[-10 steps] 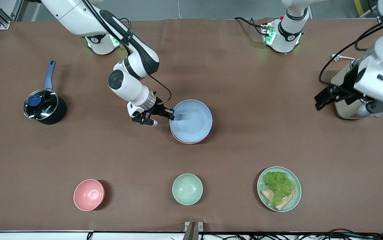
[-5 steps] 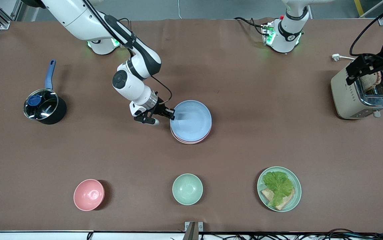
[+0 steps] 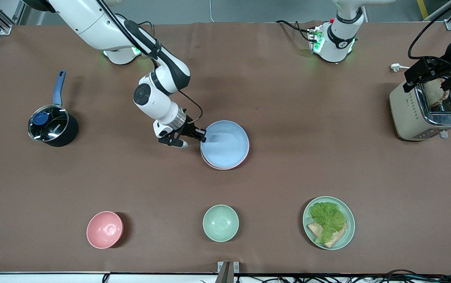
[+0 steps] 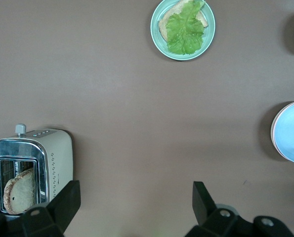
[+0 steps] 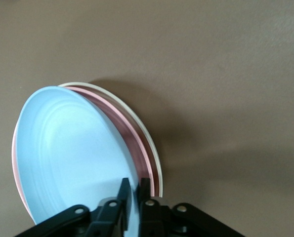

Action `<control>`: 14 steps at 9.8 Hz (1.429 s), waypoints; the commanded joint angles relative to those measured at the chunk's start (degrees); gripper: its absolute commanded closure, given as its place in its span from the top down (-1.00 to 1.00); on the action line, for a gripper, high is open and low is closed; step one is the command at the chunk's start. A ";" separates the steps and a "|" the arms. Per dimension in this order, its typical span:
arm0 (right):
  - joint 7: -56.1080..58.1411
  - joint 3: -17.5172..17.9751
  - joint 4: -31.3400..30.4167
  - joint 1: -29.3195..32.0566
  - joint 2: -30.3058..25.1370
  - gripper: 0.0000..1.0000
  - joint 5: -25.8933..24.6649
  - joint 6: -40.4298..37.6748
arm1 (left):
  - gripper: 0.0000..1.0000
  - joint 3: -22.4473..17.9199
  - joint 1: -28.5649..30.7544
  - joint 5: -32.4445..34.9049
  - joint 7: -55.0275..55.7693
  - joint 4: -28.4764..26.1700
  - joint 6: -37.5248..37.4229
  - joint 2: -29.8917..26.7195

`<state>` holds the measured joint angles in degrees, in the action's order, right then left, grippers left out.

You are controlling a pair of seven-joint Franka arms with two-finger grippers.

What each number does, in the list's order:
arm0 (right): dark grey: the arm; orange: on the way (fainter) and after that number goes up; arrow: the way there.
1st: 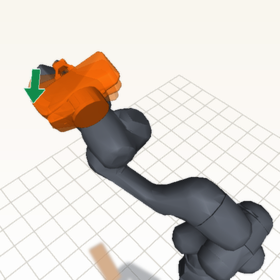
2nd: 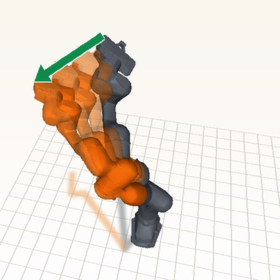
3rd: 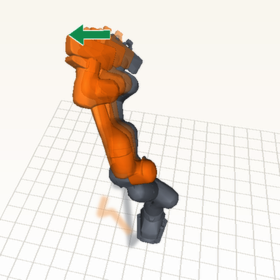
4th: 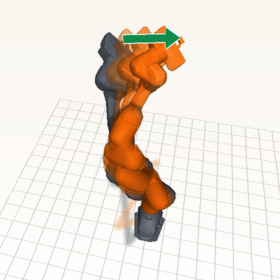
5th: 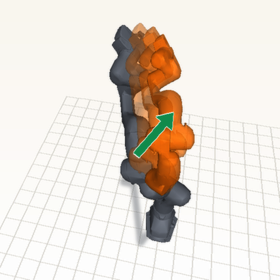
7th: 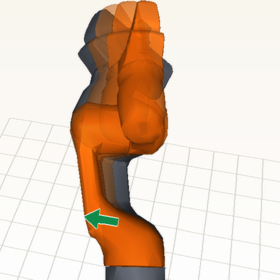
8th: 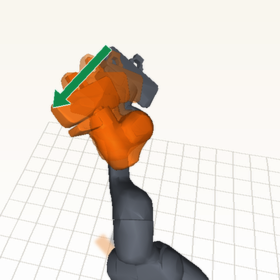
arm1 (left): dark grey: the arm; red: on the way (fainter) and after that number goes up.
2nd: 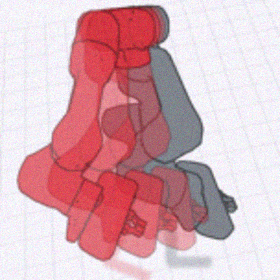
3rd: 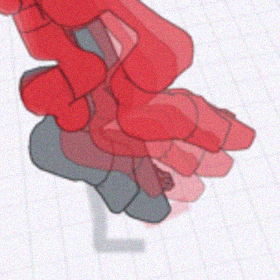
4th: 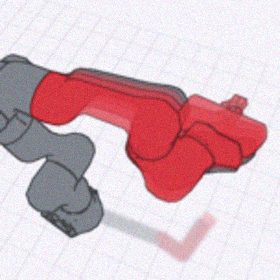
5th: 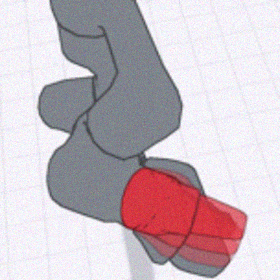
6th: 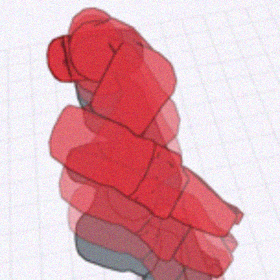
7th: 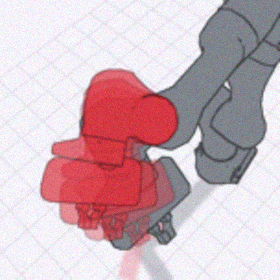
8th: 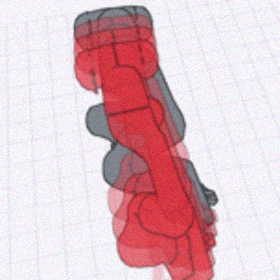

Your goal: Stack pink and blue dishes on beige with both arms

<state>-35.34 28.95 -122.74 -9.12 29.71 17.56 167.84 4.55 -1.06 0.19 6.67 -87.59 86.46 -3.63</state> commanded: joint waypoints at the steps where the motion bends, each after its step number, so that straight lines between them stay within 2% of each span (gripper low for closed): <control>1: -0.35 0.23 -0.39 1.64 -0.70 0.17 -2.09 0.65 | 1.00 -0.60 -0.53 -0.10 0.09 1.36 0.11 2.49; 2: -0.17 0.23 -0.39 2.52 -2.71 0.92 -2.09 -0.05 | 1.00 -0.51 -0.44 -0.10 -0.34 1.28 0.11 2.49; 3: 0.00 0.23 -0.30 3.83 -6.29 1.00 -2.18 -4.40 | 1.00 -0.51 -0.44 -0.27 -0.43 0.93 -0.33 2.32; 4: 0.18 0.14 1.52 6.37 -9.63 1.00 -4.27 -13.15 | 1.00 -0.68 -0.35 -0.10 -0.61 1.10 -0.50 2.05; 5: 0.09 0.14 4.85 8.83 -12.28 1.00 -9.16 -24.03 | 1.00 -1.12 -0.09 -0.10 -2.26 1.10 -1.55 1.62; 7: 0.00 -1.51 9.52 11.31 -18.68 1.00 -14.99 -38.66 | 1.00 -1.12 1.23 -0.01 -3.16 1.45 -1.83 2.05; 9: 4.62 -9.04 9.89 11.32 -27.99 1.00 -16.50 -45.91 | 1.00 -0.78 0.53 0.34 -3.07 1.37 -1.82 2.40; 10: 9.79 -13.70 10.94 11.23 -30.65 1.00 -16.51 -47.85 | 1.00 -0.16 0.01 1.47 -2.98 1.10 -1.74 2.49; 11: 13.07 -17.57 13.64 11.23 -31.37 1.00 -16.51 -51.26 | 1.00 2.89 -0.26 4.79 -2.64 0.49 -1.82 2.32; 13: 20.52 -25.22 23.73 11.32 -31.20 1.00 -16.59 -64.15 | 1.00 3.80 -0.18 4.48 -3.16 0.05 -1.47 2.14; 14: 25.27 -28.13 26.30 11.23 -31.20 1.00 -16.51 -68.13 | 1.00 3.88 -0.18 4.21 -3.25 -0.04 -1.47 2.05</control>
<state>-14.05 3.48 -100.89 2.50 -2.39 1.79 104.39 8.43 -1.47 3.81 4.17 -85.99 85.41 -1.72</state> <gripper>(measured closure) 0.000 0.000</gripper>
